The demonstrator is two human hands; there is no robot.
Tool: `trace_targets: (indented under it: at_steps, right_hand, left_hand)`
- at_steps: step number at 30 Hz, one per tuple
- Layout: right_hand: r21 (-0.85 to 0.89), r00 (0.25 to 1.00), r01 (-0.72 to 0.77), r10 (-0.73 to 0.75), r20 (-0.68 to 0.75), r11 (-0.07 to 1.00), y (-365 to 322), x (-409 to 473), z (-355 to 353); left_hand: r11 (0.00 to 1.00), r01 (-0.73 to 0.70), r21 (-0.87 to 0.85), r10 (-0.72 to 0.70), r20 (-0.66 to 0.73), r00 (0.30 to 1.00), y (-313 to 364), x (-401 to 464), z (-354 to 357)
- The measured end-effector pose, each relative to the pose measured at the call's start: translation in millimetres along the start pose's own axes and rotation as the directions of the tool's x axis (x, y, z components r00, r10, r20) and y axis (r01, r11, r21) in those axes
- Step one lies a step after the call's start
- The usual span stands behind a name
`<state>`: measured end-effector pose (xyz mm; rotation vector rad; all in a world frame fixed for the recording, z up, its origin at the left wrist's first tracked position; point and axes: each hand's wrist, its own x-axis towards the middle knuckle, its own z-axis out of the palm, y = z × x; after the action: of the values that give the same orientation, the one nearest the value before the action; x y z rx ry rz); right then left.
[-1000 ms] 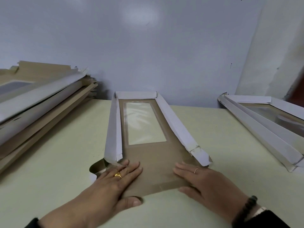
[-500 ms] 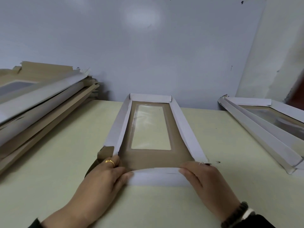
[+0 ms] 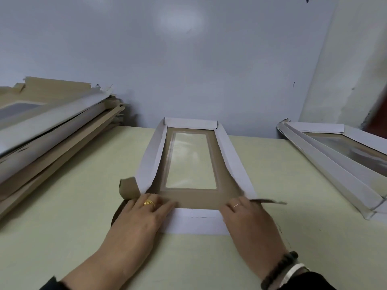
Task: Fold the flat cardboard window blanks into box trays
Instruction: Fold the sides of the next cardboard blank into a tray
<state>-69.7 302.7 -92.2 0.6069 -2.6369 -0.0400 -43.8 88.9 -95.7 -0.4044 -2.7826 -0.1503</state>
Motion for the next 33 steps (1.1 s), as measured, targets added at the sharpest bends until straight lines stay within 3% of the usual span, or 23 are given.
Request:
trace_targets:
  at_steps: [2,5,11,18,22,26,29,33]
  right_hand:
    - [0.023,0.999,0.037,-0.037,0.009,0.999,-10,-1,6]
    - [0.212,0.996,0.080,-0.087,0.023,0.974,-23,0,15]
    - [0.585,0.971,-0.038,-0.110,0.214,0.810,6,0,23]
    - [0.646,0.996,-0.041,-0.018,0.086,0.762,32,-4,18]
    - [0.539,0.998,-0.050,0.019,0.062,0.841,27,0,13]
    - [0.388,0.997,-0.068,0.073,0.003,0.919,21,9,14]
    - [0.252,0.999,-0.050,0.049,0.010,0.966,14,16,12]
    - [0.164,0.995,0.028,-0.012,-0.096,0.986,5,20,19]
  left_hand:
    - [0.997,-0.056,-0.047,0.058,0.033,0.998,3,4,5]
    - [0.973,-0.113,-0.200,0.133,0.092,0.987,9,10,11]
    - [0.935,-0.018,-0.355,0.068,0.129,0.989,-10,6,22]
    - [0.925,0.049,-0.377,-0.029,0.060,0.998,-21,2,7]
    - [0.964,0.082,-0.252,-0.090,-0.023,0.996,-16,4,3]
    - [0.999,0.002,-0.037,-0.006,-0.104,0.995,-3,12,2]
    - [0.998,0.056,-0.001,-0.056,-0.023,0.998,6,17,6]
    - [0.990,0.141,0.015,-0.141,0.096,0.985,5,27,25]
